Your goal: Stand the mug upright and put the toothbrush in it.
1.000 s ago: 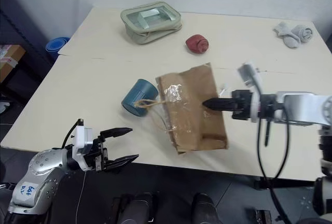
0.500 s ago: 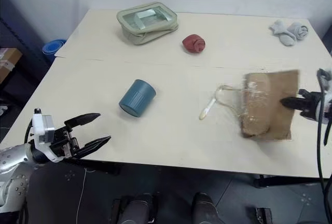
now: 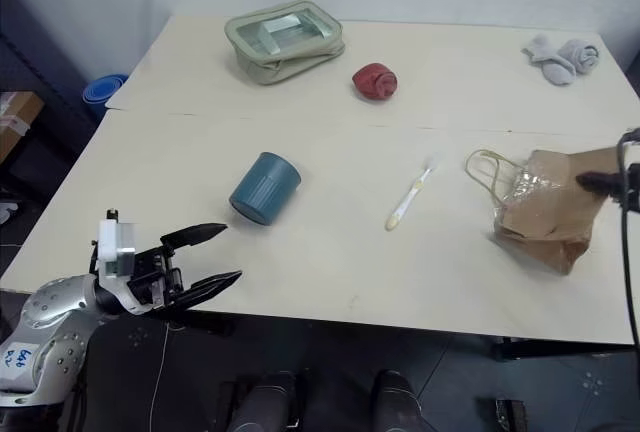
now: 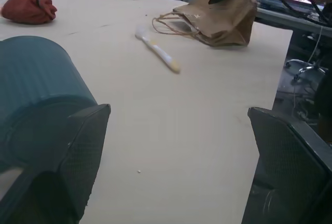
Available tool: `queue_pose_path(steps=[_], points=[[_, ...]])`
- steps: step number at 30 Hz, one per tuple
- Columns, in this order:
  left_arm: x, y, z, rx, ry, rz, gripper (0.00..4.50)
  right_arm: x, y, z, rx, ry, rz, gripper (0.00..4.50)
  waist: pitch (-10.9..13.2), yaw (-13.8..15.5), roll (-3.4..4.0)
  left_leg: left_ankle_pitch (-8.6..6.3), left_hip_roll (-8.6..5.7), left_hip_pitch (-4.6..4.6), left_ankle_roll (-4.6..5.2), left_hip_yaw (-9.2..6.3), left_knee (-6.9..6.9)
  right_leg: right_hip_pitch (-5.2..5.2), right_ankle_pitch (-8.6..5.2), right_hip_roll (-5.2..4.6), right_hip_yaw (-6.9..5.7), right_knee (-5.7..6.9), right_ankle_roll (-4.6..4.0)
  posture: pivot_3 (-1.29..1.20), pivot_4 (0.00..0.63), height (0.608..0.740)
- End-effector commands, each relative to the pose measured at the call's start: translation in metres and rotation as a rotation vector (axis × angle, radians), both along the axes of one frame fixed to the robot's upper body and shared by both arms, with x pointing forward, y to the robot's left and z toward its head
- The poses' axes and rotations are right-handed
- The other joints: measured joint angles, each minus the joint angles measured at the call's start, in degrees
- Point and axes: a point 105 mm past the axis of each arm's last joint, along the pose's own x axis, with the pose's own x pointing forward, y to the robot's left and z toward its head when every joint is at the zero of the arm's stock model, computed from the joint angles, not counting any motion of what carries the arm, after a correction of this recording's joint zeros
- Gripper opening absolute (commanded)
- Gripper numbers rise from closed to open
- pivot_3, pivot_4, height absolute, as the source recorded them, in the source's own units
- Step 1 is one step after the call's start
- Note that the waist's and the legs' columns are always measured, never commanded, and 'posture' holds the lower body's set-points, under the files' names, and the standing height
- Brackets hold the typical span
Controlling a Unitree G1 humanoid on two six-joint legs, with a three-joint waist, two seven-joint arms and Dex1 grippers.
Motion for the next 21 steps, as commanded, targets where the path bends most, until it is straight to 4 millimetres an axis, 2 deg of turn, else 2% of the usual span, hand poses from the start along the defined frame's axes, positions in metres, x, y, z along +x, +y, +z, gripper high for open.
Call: queue_pose_path(steps=[1,2,3,5,7,9,10,12,14,15,17,21], points=[[0.001,0.015,0.003,-0.015,-0.012,0.055,4.50,-0.016,0.015,0.061,-0.113,-0.302,0.228,3.86,0.00,-0.16,0.00,0.00,0.03,0.02,0.00,0.07,0.01,-0.01,0.00,0.00,-0.02,0.02,0.00,0.00,0.150,0.740],[0.002,0.023,0.000,-0.005,0.003,0.087,4.50,-0.022,0.009,0.054,-0.182,-0.266,0.235,4.27,0.00,-0.27,0.00,0.00,0.04,0.04,0.00,0.10,0.01,-0.01,0.00,0.00,-0.02,0.04,0.00,0.00,0.150,0.740],[0.002,0.032,-0.004,0.008,0.013,0.121,4.50,-0.027,0.009,0.044,-0.265,-0.223,0.280,4.47,-0.01,-0.31,-0.03,0.00,0.06,0.08,0.00,0.14,0.03,-0.01,0.00,0.00,-0.02,0.06,0.00,0.00,0.150,0.740],[0.002,0.041,-0.007,0.022,0.023,0.157,4.50,-0.034,0.009,0.032,-0.356,-0.175,0.345,4.47,-0.03,-0.44,-0.10,0.00,0.10,0.14,0.00,0.15,0.04,0.01,0.01,0.00,-0.02,0.14,-0.01,0.00,0.150,0.740],[0.004,0.068,-0.009,0.026,0.042,0.275,4.50,-0.027,0.061,0.027,-0.283,-0.354,0.582,4.47,-0.03,-0.83,-0.15,-0.01,0.10,0.14,0.01,0.20,0.04,0.01,0.01,0.00,0.00,0.10,-0.01,0.00,0.150,0.740],[0.005,0.096,-0.012,0.030,0.078,0.398,4.50,-0.034,0.109,0.015,-0.183,-0.478,0.771,4.47,-0.11,-1.69,-0.37,0.00,0.22,0.26,0.00,0.28,0.03,0.03,0.06,0.03,-0.07,0.17,-0.11,0.00,0.150,0.740],[0.005,0.104,-0.013,0.035,0.092,0.435,4.50,-0.039,0.123,0.009,-0.153,-0.496,0.818,4.47,-0.11,-1.81,-0.38,0.00,0.30,0.38,-0.03,0.28,0.00,0.07,0.10,0.08,-0.13,0.25,-0.17,0.00,0.150,0.740],[0.006,0.123,-0.012,0.073,0.115,0.523,4.50,-0.055,0.163,-0.021,-0.085,-0.484,0.957,4.47,-0.06,-1.39,-0.30,-0.06,0.29,0.50,-0.13,0.27,-0.01,0.03,0.12,0.01,-0.15,0.55,-0.15,0.00,0.150,0.740],[0.007,0.136,-0.011,0.093,0.169,0.595,4.50,-0.070,0.190,-0.038,-0.031,-0.510,1.038,4.47,-0.06,-0.67,-0.29,-0.14,0.29,0.57,-0.18,0.21,-0.01,0.03,0.13,-0.01,-0.21,0.69,-0.13,0.00,0.150,0.740],[0.009,0.141,-0.011,0.096,0.216,0.628,4.50,-0.075,0.200,-0.042,-0.005,-0.538,1.061,4.47,-0.07,-0.31,-0.32,-0.15,0.26,0.57,-0.17,0.24,-0.01,0.02,0.13,-0.04,-0.19,0.66,-0.12,0.00,0.150,0.740],[0.015,0.142,0.002,-0.003,0.294,0.630,4.50,-0.083,0.212,-0.046,0.037,-0.561,1.106,4.47,-0.07,0.01,-0.35,-0.18,0.25,0.59,-0.15,0.21,0.08,0.12,0.16,-0.04,-0.19,0.64,-0.06,0.00,0.150,0.740],[0.033,0.122,0.019,-0.033,0.471,0.549,4.50,-0.084,0.214,-0.046,0.039,-0.603,1.088,4.47,-0.07,0.32,-0.51,-0.20,0.19,0.76,-0.10,0.04,0.23,0.46,0.19,-0.08,-0.20,0.57,-0.02,0.00,0.150,0.740]])
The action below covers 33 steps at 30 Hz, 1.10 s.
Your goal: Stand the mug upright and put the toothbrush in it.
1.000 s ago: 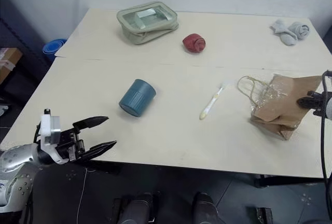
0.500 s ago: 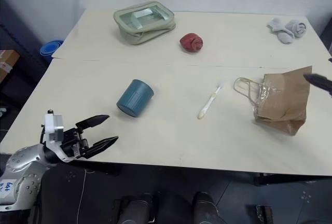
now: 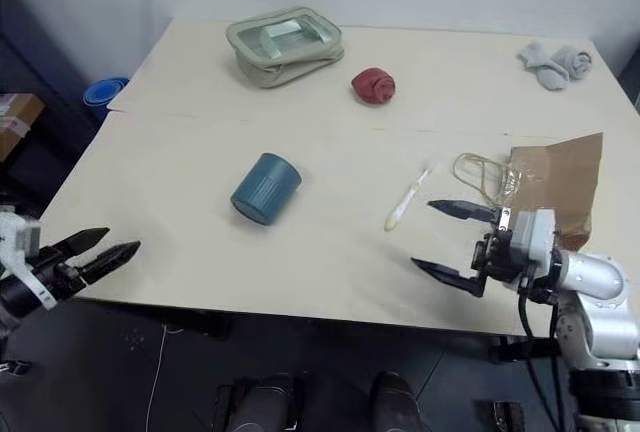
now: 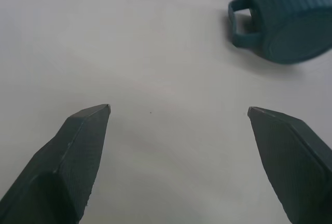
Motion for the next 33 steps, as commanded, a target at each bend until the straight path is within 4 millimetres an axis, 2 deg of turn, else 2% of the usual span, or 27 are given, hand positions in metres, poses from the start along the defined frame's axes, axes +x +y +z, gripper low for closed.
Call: queue_pose_path(steps=[1,3,6,8,13,16,20,24,25,27,33], points=[[0.015,-0.022,0.022,-0.062,0.114,-0.077,4.50,-0.004,-0.002,0.009,0.015,-0.070,-0.021,4.47,0.00,0.00,-0.09,-0.02,0.00,0.16,0.01,-0.05,-0.03,0.16,0.00,0.00,-0.01,-0.01,0.00,0.00,0.150,0.740],[0.026,-0.034,0.025,-0.085,0.171,-0.115,4.50,-0.004,-0.004,0.004,0.003,-0.061,-0.032,4.47,-0.01,-0.36,-0.09,-0.07,0.00,0.31,0.00,-0.09,-0.08,0.28,0.00,0.02,-0.03,-0.01,0.00,0.00,0.150,0.740],[0.059,-0.054,0.026,-0.051,0.235,-0.133,4.50,-0.004,-0.009,-0.002,-0.005,-0.040,-0.051,4.47,-0.01,-0.40,-0.08,-0.10,-0.01,0.40,0.00,-0.02,-0.15,0.25,0.00,0.05,-0.01,0.05,0.00,0.00,0.150,0.740],[0.079,-0.061,0.020,0.011,0.269,-0.118,4.50,-0.005,-0.008,-0.002,0.001,-0.023,-0.050,4.47,-0.02,-0.47,-0.09,-0.09,-0.01,0.40,0.00,0.05,-0.14,0.23,0.00,0.07,0.00,0.07,0.00,0.00,0.150,0.740],[0.108,-0.085,0.002,0.113,0.373,-0.174,4.50,-0.011,-0.003,-0.002,0.015,0.035,-0.036,4.47,-0.02,-1.04,-0.10,-0.09,0.01,0.37,-0.01,0.13,-0.17,0.15,0.00,0.14,0.00,0.05,0.00,0.00,0.150,0.740],[0.117,-0.094,-0.003,0.145,0.407,-0.197,4.50,-0.014,-0.001,-0.002,0.017,0.048,-0.037,4.47,-0.02,-1.10,-0.11,-0.09,0.01,0.34,0.00,0.18,-0.17,0.12,0.00,0.14,0.02,0.03,0.01,0.00,0.150,0.740],[0.128,-0.115,-0.004,0.127,0.420,-0.258,4.50,-0.019,0.003,-0.004,0.022,0.068,-0.038,4.47,-0.03,-0.64,-0.12,-0.09,0.01,0.33,0.00,0.18,-0.12,0.12,0.00,0.14,0.02,0.02,0.01,0.00,0.150,0.740],[0.130,-0.131,-0.022,0.200,0.492,-0.328,4.50,-0.022,0.003,-0.008,0.022,0.100,-0.056,4.47,-0.04,0.13,-0.15,-0.09,-0.01,0.32,0.00,0.22,-0.03,0.16,0.00,0.12,0.06,0.02,0.02,0.00,0.150,0.740],[0.131,-0.135,-0.024,0.205,0.501,-0.342,4.10,-0.023,0.003,-0.009,0.022,0.103,-0.058,4.50,-0.05,0.39,-0.16,-0.10,-0.01,0.33,0.01,0.17,-0.01,0.22,0.01,0.12,0.04,0.01,0.04,0.00,0.150,0.740],[0.134,-0.142,-0.029,0.206,0.520,-0.359,3.74,-0.024,0.003,-0.010,0.022,0.107,-0.064,4.50,-0.08,0.80,-0.16,-0.11,-0.07,0.38,0.05,0.20,0.03,0.33,0.02,0.10,0.06,-0.07,0.07,0.00,0.150,0.740],[0.138,-0.162,-0.040,0.201,0.544,-0.398,2.07,-0.029,-0.002,-0.016,0.012,0.117,-0.089,4.50,-0.24,1.49,-0.19,-0.17,-0.07,0.40,0.16,0.21,0.13,0.40,0.04,0.09,0.06,-0.10,0.10,0.00,0.150,0.740]])
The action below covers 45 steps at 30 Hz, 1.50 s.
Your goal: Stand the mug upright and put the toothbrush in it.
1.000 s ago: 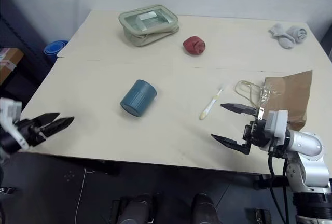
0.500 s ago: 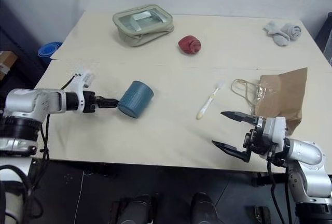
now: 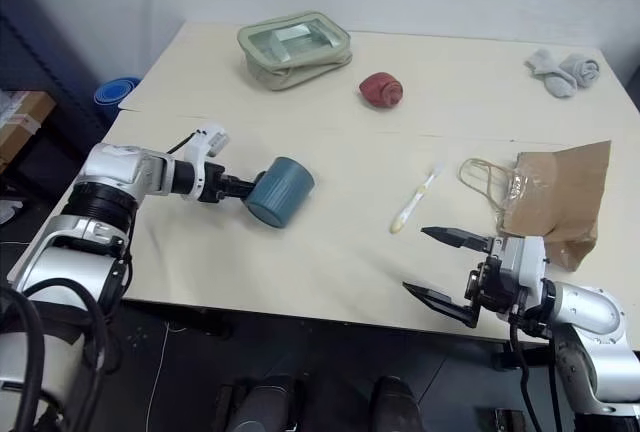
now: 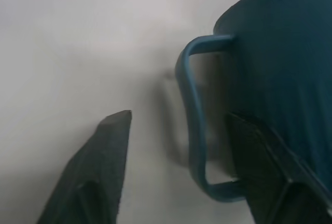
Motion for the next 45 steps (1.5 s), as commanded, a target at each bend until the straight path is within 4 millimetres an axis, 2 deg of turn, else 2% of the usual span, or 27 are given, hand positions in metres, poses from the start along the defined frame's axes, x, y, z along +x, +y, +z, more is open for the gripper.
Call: queue_pose_path(steps=[1,5,7,9,12,14,16,19,22,24,27,32,34,35,37,40,45], points=[[-0.008,-0.012,-0.036,0.025,0.115,-0.028,1.76,-0.006,-0.006,0.007,-0.009,-0.049,-0.023,4.50,-0.03,0.12,-0.01,-0.02,-0.01,-0.01,0.04,0.00,0.06,0.02,0.01,-0.01,0.00,0.00,0.01,0.00,0.150,0.740],[0.004,-0.005,-0.036,0.050,0.013,0.026,0.55,-0.010,-0.013,0.001,-0.011,-0.043,-0.054,4.50,-0.05,0.06,-0.01,-0.04,0.00,-0.02,0.07,0.00,0.14,0.04,0.01,-0.02,0.00,0.00,0.02,0.00,0.150,0.740],[0.009,-0.007,-0.029,-0.013,-0.043,0.041,0.01,-0.012,-0.017,-0.002,-0.008,-0.039,-0.070,4.50,-0.06,0.03,-0.03,-0.04,0.01,-0.01,0.07,0.00,0.17,0.05,0.01,-0.02,0.00,0.03,0.02,0.00,0.150,0.740],[0.012,-0.018,-0.010,-0.170,-0.120,0.030,0.01,-0.015,-0.021,-0.005,-0.012,-0.036,-0.080,4.50,-0.05,-0.10,-0.04,-0.04,0.02,-0.01,0.07,0.00,0.20,0.05,0.01,-0.02,0.00,0.05,0.02,0.00,0.150,0.740],[0.013,-0.031,0.027,-0.370,-0.348,-0.052,0.01,-0.018,-0.026,-0.009,-0.014,-0.036,-0.097,4.50,-0.03,-0.19,-0.08,-0.04,0.02,-0.07,0.07,0.00,0.26,0.04,0.01,-0.03,-0.01,0.04,0.02,0.00,0.150,0.740],[0.005,-0.039,0.054,-0.520,-0.556,-0.099,0.01,-0.019,-0.029,-0.010,-0.014,-0.036,-0.103,4.50,0.04,-0.27,-0.19,-0.05,0.05,-0.12,0.07,-0.01,0.27,0.00,0.01,-0.03,-0.03,0.03,0.02,0.00,0.150,0.740],[-0.009,-0.046,0.062,-0.549,-0.740,-0.153,0.01,-0.020,-0.031,-0.011,-0.016,-0.038,-0.108,4.50,0.07,-0.26,-0.24,-0.07,0.07,-0.17,0.05,-0.04,0.30,-0.01,0.01,-0.03,-0.07,0.01,0.02,0.00,0.150,0.740],[-0.035,-0.072,0.047,-0.424,-0.998,-0.247,0.01,-0.020,-0.032,-0.011,-0.017,-0.048,-0.122,4.50,0.08,-0.31,-0.26,-0.07,0.07,-0.19,0.05,-0.05,0.33,-0.01,0.01,-0.03,-0.09,-0.01,0.02,0.00,0.150,0.740],[-0.054,-0.093,0.017,-0.298,-1.132,-0.302,0.01,-0.018,-0.031,-0.009,-0.015,-0.062,-0.135,4.50,0.06,-0.56,-0.23,-0.09,0.06,-0.15,0.04,-0.01,0.29,0.01,0.01,-0.03,-0.08,-0.06,0.02,0.00,0.150,0.740],[-0.052,-0.093,0.003,-0.305,-1.134,-0.170,0.01,-0.018,-0.030,-0.008,-0.017,-0.069,-0.140,4.50,0.03,-0.33,-0.17,-0.14,0.06,-0.11,0.09,0.07,0.28,0.10,0.01,-0.03,-0.07,-0.27,0.02,0.00,0.150,0.740],[-0.059,-0.103,-0.024,-0.305,-1.102,-0.135,0.01,-0.016,-0.032,-0.008,-0.015,-0.075,-0.153,4.50,0.03,-0.17,-0.18,-0.16,0.05,-0.17,0.14,0.13,0.35,0.10,0.01,-0.03,-0.05,-0.37,0.02,0.00,0.150,0.740],[-0.066,-0.111,-0.029,-0.356,-1.089,-0.114,0.01,-0.016,-0.033,-0.007,-0.022,-0.075,-0.152,4.50,-0.10,0.04,0.03,-0.20,0.02,-0.13,0.20,0.17,0.39,0.16,0.02,-0.08,-0.04,-0.38,0.03,0.00,0.150,0.740],[-0.067,-0.105,-0.033,-0.364,-1.056,-0.109,0.59,-0.016,-0.032,-0.007,-0.024,-0.075,-0.150,4.50,-0.15,-0.03,0.13,-0.21,0.02,-0.11,0.22,0.19,0.38,0.16,0.02,-0.09,-0.04,-0.38,0.03,0.00,0.150,0.740],[-0.067,-0.102,-0.033,-0.367,-1.044,-0.105,0.70,-0.016,-0.032,-0.007,-0.024,-0.075,-0.149,4.50,-0.19,-0.10,0.19,-0.21,0.02,-0.09,0.22,0.21,0.38,0.16,0.02,-0.09,-0.05,-0.38,0.03,0.00,0.150,0.740],[-0.066,-0.094,-0.034,-0.358,-1.037,-0.091,1.37,-0.015,-0.032,-0.006,-0.025,-0.076,-0.148,4.50,-0.22,-0.22,0.24,-0.21,0.03,-0.06,0.23,0.25,0.36,0.16,0.02,-0.09,-0.05,-0.38,0.03,0.00,0.150,0.740],[-0.065,-0.083,-0.034,-0.336,-1.038,-0.076,2.04,-0.015,-0.033,-0.006,-0.027,-0.077,-0.148,4.50,-0.23,-0.31,0.25,-0.21,0.05,-0.03,0.23,0.25,0.35,0.15,0.02,-0.08,-0.05,-0.36,0.03,0.00,0.150,0.740],[-0.067,-0.069,-0.037,-0.301,-1.037,-0.071,3.64,-0.013,-0.036,-0.007,-0.025,-0.076,-0.154,4.50,-0.23,-0.97,0.27,-0.21,0.07,0.01,0.22,0.24,0.28,0.14,0.02,-0.07,-0.05,-0.31,0.03,0.00,0.150,0.740]])
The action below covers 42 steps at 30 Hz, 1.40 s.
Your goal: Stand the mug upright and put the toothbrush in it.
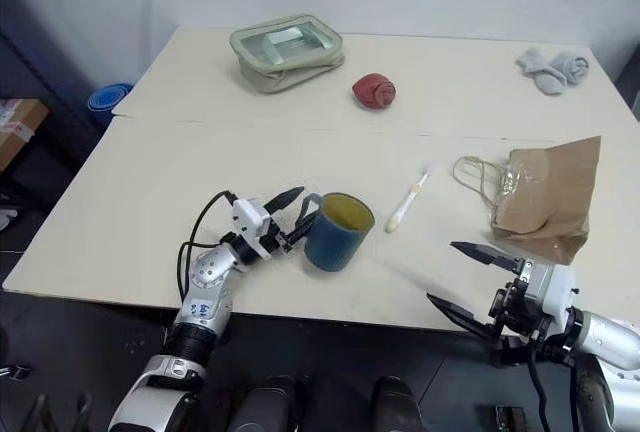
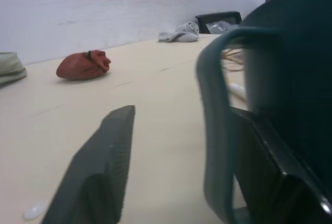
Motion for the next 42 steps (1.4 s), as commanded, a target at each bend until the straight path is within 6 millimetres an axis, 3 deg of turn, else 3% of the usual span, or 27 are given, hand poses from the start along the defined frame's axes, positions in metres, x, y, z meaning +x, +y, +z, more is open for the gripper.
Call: queue_pose_path(steps=[1,3,12,15,17,20,22,24,26,30,32,34,36,42], points=[[-0.003,0.015,-0.003,0.003,0.004,0.024,3.95,0.000,-0.007,0.007,-0.004,-0.039,-0.013,4.50,0.00,-0.16,0.00,0.00,0.00,0.00,0.00,0.00,0.00,0.00,0.00,0.00,0.00,0.00,0.00,0.00,0.150,0.740],[-0.004,0.020,-0.005,0.009,0.013,0.027,4.47,0.001,-0.008,0.005,-0.005,-0.036,-0.014,4.50,0.00,-0.42,0.00,0.00,0.00,-0.01,0.00,0.00,0.00,0.00,0.00,0.00,0.00,-0.01,0.00,0.00,0.150,0.740],[-0.034,0.067,-0.017,0.134,0.160,-0.086,4.47,-0.003,-0.018,0.003,-0.011,0.019,-0.031,4.50,0.00,-0.94,0.01,-0.01,0.03,0.01,-0.02,-0.02,-0.07,-0.03,0.00,0.00,-0.01,0.05,0.00,0.00,0.150,0.740],[-0.060,0.099,-0.012,0.224,0.260,-0.186,4.47,-0.006,-0.042,0.008,0.015,0.044,-0.129,4.50,0.00,-0.89,0.00,-0.01,0.04,0.01,-0.03,-0.04,-0.07,-0.04,0.00,0.00,-0.01,0.05,0.00,0.00,0.150,0.740],[-0.077,0.111,-0.004,0.256,0.311,-0.251,4.47,-0.009,-0.057,0.008,0.016,0.066,-0.184,4.50,0.00,-0.93,0.00,-0.03,0.05,0.00,-0.05,-0.05,-0.10,-0.05,0.00,0.01,-0.01,0.06,-0.01,0.00,0.150,0.740],[-0.088,0.126,0.030,0.151,0.368,-0.281,4.47,-0.013,-0.074,-0.009,-0.065,0.199,-0.253,4.50,0.01,-0.75,-0.01,-0.05,0.05,0.00,-0.04,-0.03,-0.15,-0.04,0.00,0.00,0.00,-0.04,-0.01,0.00,0.150,0.740],[-0.097,0.134,0.045,0.197,0.315,-0.309,4.47,-0.002,-0.080,-0.005,-0.051,0.255,-0.324,4.50,0.03,-0.56,-0.03,-0.06,0.05,-0.07,-0.02,-0.08,-0.10,-0.02,-0.01,0.00,0.00,-0.11,-0.02,0.00,0.150,0.740],[-0.100,0.143,0.048,0.248,0.304,-0.301,4.47,0.014,-0.071,0.012,0.025,0.278,-0.353,4.50,0.02,-0.37,-0.02,-0.08,0.02,-0.05,0.01,-0.14,-0.07,0.08,-0.01,-0.02,0.02,-0.17,-0.02,0.00,0.150,0.740],[-0.099,0.143,0.051,0.260,0.294,-0.276,4.47,0.029,-0.058,0.015,0.016,0.365,-0.368,4.50,0.03,-0.64,-0.03,-0.12,0.03,-0.13,0.05,-0.13,0.05,0.07,-0.01,-0.03,0.05,-0.16,-0.02,0.00,0.150,0.740],[-0.098,0.129,0.061,0.232,0.228,-0.277,4.47,0.074,0.002,0.028,-0.022,0.550,-0.361,4.50,0.08,-2.65,0.23,-0.18,0.26,0.09,-0.06,0.22,-0.10,-0.11,-0.08,0.05,0.08,-0.01,-0.16,0.00,0.150,0.740],[-0.096,0.114,0.066,0.203,0.181,-0.280,4.47,0.116,0.031,0.037,0.028,0.626,-0.431,4.50,0.09,-1.71,0.20,-0.21,0.31,0.00,-0.14,0.19,-0.03,-0.22,-0.08,0.11,0.07,0.09,-0.17,0.00,0.150,0.740],[-0.095,0.106,0.068,0.178,0.158,-0.272,4.47,0.138,0.054,0.038,-0.014,0.680,-0.480,4.50,0.11,-2.32,0.11,-0.46,0.32,-0.04,-0.26,-0.10,0.02,-0.38,-0.07,0.15,-0.24,0.50,-0.16,0.00,0.150,0.740],[-0.094,0.102,0.067,0.166,0.152,-0.259,4.47,0.149,0.057,0.031,-0.109,0.727,-0.561,4.50,0.11,-2.31,0.09,-0.38,0.16,-0.64,-0.06,0.22,0.33,-0.97,-0.04,-0.12,-0.07,0.49,-0.11,0.00,0.150,0.740],[-0.103,0.090,0.057,0.148,0.158,-0.251,4.47,0.183,0.064,0.032,-0.112,0.753,-0.701,4.50,0.05,-2.53,-0.01,-0.40,0.09,-0.81,-0.05,0.06,0.35,-1.07,-0.01,-0.14,-0.27,0.75,-0.07,0.00,0.150,0.740]])
